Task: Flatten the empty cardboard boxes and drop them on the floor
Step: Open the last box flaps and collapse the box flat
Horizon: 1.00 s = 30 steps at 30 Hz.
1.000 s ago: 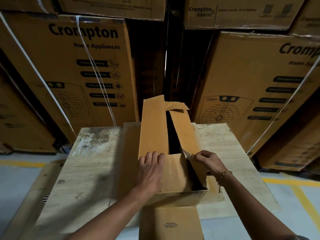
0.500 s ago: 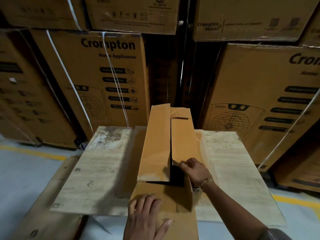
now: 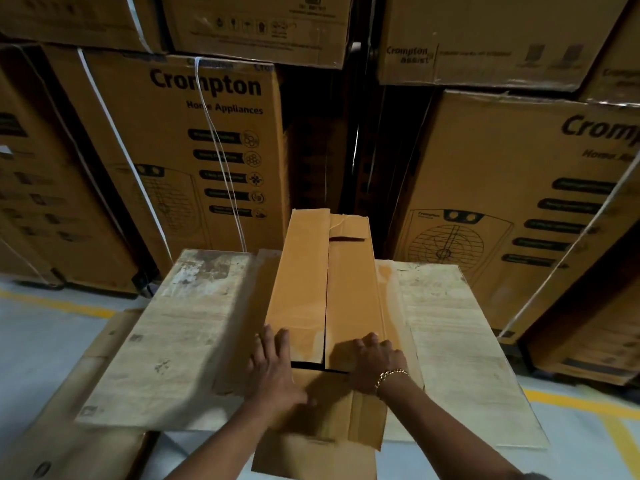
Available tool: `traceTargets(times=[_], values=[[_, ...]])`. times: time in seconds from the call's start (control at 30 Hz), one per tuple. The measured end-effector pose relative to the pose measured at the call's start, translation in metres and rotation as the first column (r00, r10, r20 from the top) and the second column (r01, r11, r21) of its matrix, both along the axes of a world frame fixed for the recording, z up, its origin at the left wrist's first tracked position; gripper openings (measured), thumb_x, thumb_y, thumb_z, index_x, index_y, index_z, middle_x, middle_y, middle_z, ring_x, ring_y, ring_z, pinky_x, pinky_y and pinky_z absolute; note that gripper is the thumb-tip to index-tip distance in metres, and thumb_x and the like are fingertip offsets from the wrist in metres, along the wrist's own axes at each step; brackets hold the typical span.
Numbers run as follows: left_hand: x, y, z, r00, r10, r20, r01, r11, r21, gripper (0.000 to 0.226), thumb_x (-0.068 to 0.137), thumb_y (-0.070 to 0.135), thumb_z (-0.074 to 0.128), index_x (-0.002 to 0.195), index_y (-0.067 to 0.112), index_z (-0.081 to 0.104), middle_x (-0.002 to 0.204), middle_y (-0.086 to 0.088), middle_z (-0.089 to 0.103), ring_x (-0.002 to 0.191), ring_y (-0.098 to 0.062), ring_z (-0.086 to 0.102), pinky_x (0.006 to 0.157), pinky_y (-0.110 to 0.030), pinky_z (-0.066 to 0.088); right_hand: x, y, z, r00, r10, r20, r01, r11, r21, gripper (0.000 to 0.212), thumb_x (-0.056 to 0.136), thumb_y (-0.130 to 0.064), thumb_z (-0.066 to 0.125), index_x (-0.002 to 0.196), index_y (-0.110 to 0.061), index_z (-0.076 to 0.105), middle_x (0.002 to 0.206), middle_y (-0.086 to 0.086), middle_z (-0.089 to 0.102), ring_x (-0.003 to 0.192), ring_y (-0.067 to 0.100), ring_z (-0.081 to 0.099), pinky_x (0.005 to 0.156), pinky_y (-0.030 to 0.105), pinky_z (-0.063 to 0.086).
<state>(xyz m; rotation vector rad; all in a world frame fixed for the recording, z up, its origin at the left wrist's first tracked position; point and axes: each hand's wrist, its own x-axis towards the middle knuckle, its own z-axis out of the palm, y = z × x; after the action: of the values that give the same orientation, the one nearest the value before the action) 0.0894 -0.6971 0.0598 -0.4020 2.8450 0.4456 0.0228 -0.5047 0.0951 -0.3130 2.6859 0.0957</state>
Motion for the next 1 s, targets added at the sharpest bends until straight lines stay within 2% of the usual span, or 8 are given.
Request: traceTargets(times=[0.1, 0.23, 0.5, 0.6, 0.7, 0.8, 0.9, 1.0], values=[[-0.011, 0.001, -0.003, 0.999, 0.023, -0.04, -0.024, 0.999, -0.021, 0.142, 0.053, 0.063, 0.085, 0.155, 0.025, -0.007, 0.161, -0.007, -0.015, 0.138, -0.033, 0.013, 0.108, -0.044, 0.036, 0.003, -0.012, -0.001, 0.995, -0.1, 0.02, 0.102, 0.991, -0.085, 0.094, 0.077, -0.081, 0.041, 0.15, -0.024, 0.025, 0.161, 0.015, 0.012, 0.143, 0.047, 0.016, 0.111, 0.056, 0.027], [-0.022, -0.017, -0.006, 0.998, -0.023, -0.061, 0.024, 1.0, 0.009, 0.137, 0.048, 0.076, 0.076, 0.153, 0.029, 0.001, 0.156, 0.0, 0.001, 0.13, -0.025, 0.018, 0.103, -0.041, 0.04, -0.004, -0.023, -0.006, 0.984, -0.179, -0.021, 0.173, 0.973, -0.151, 0.104, 0.073, -0.089, 0.033, 0.154, -0.026, 0.015, 0.164, 0.013, -0.002, 0.147, 0.048, -0.004, 0.114, 0.064, 0.016], [-0.034, -0.038, -0.016, 0.977, 0.065, -0.204, -0.012, 0.967, 0.253, 0.119, 0.059, 0.095, 0.048, 0.153, 0.029, 0.015, 0.153, 0.007, 0.003, 0.14, -0.027, 0.025, 0.103, -0.042, 0.041, -0.025, -0.044, -0.012, 0.966, -0.256, -0.035, 0.254, 0.966, -0.045, 0.109, 0.068, -0.086, 0.046, 0.153, -0.026, 0.014, 0.163, 0.012, 0.0, 0.145, 0.053, -0.001, 0.105, 0.067, 0.029], [-0.041, -0.044, -0.02, 0.96, 0.058, -0.276, -0.001, 0.979, 0.202, 0.101, 0.067, 0.088, 0.039, 0.146, 0.027, 0.029, 0.146, 0.003, 0.012, 0.135, -0.029, 0.034, 0.097, -0.04, 0.045, -0.025, -0.041, -0.007, 0.965, -0.238, -0.108, 0.228, 0.968, -0.102, 0.074, 0.08, -0.071, 0.041, 0.142, -0.03, 0.037, 0.156, 0.012, 0.028, 0.143, 0.047, 0.021, 0.1, 0.057, 0.043], [-0.048, -0.047, -0.016, 0.969, -0.023, -0.247, 0.05, 0.993, 0.102, 0.109, 0.063, 0.095, 0.036, 0.149, 0.028, 0.026, 0.152, 0.0, 0.009, 0.138, -0.029, 0.027, 0.101, -0.043, 0.042, -0.025, -0.025, -0.003, 0.916, -0.329, -0.229, 0.253, 0.918, -0.305, 0.033, 0.093, -0.053, 0.042, 0.121, -0.041, 0.054, 0.119, 0.003, 0.06, 0.101, 0.024, 0.065, 0.075, 0.032, 0.056], [-0.058, -0.037, -0.008, 0.976, -0.12, -0.18, 0.133, 0.989, 0.065, 0.125, 0.054, 0.102, 0.034, 0.154, 0.031, 0.011, 0.161, -0.002, -0.016, 0.149, -0.032, -0.002, 0.113, -0.054, 0.028, -0.027, -0.009, -0.007, 0.848, -0.515, -0.125, 0.357, 0.729, -0.584, 0.031, 0.094, -0.05, 0.053, 0.12, -0.039, 0.066, 0.095, -0.003, 0.071, 0.076, 0.017, 0.066, 0.063, 0.027, 0.053], [-0.068, -0.032, -0.007, 0.973, -0.177, -0.151, 0.19, 0.979, 0.077, 0.133, 0.05, 0.104, 0.034, 0.156, 0.03, 0.003, 0.158, -0.002, -0.034, 0.147, -0.032, -0.027, 0.116, -0.058, 0.019, -0.03, 0.005, -0.011, 0.778, -0.626, 0.045, 0.407, 0.447, -0.797, 0.021, 0.091, -0.045, 0.063, 0.096, -0.028, 0.075, 0.083, -0.002, 0.073, 0.08, 0.021, 0.066, 0.071, 0.043, 0.056], [-0.066, -0.035, -0.008, 0.962, -0.21, -0.177, 0.228, 0.97, 0.085, 0.136, 0.048, 0.107, 0.029, 0.157, 0.03, 0.001, 0.158, -0.002, -0.035, 0.145, -0.032, -0.032, 0.116, -0.055, 0.021, -0.03, 0.012, -0.01, 0.731, -0.663, 0.161, 0.418, 0.249, -0.874, 0.024, 0.091, -0.037, 0.066, 0.071, -0.025, 0.07, 0.067, -0.006, 0.068, 0.077, 0.024, 0.063, 0.073, 0.046, 0.049]])
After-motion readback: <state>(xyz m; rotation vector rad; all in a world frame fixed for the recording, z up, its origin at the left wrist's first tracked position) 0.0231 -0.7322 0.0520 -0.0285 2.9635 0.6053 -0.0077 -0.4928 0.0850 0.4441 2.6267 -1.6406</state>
